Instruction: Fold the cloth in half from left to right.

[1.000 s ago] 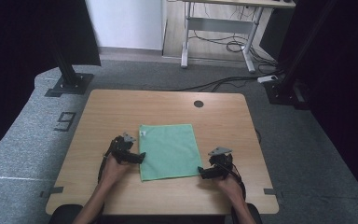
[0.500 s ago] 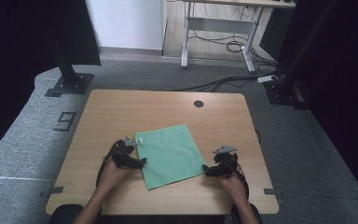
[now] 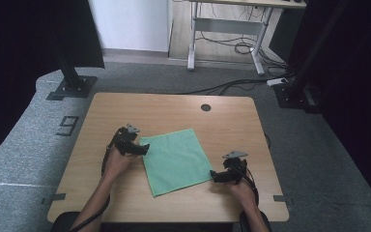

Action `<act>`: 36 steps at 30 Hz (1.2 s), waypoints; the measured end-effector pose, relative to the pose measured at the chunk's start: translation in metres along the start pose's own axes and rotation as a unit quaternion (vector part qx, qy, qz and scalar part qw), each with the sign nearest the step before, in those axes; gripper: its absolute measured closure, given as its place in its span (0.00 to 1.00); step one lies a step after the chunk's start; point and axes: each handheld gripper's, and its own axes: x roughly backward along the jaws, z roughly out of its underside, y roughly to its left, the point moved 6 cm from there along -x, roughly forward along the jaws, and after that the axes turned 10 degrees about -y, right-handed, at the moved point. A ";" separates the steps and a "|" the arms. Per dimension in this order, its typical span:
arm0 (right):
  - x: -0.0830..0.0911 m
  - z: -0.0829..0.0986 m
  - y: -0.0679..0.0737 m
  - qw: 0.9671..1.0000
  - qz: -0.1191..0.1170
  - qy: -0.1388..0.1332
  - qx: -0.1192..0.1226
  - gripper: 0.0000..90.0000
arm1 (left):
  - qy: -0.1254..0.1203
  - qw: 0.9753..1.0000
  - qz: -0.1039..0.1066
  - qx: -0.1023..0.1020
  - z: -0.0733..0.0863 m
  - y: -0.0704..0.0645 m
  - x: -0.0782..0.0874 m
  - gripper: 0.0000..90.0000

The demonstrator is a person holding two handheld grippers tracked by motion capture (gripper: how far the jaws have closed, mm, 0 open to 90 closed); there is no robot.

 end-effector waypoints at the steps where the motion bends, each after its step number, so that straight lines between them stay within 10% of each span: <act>1: 0.000 0.000 0.000 1.000 0.000 0.000 0.000 0.00 | -0.001 1.000 -0.001 0.001 -0.001 0.002 -0.001 0.07; 13: 0.000 0.000 0.000 1.000 -0.003 -0.003 0.001 0.00 | 0.024 0.999 -0.029 0.013 0.008 0.021 -0.023 0.13; 36: 0.008 -0.008 0.003 0.999 -0.026 -0.010 0.030 0.02 | 0.000 0.999 0.007 0.036 0.018 0.027 -0.028 0.09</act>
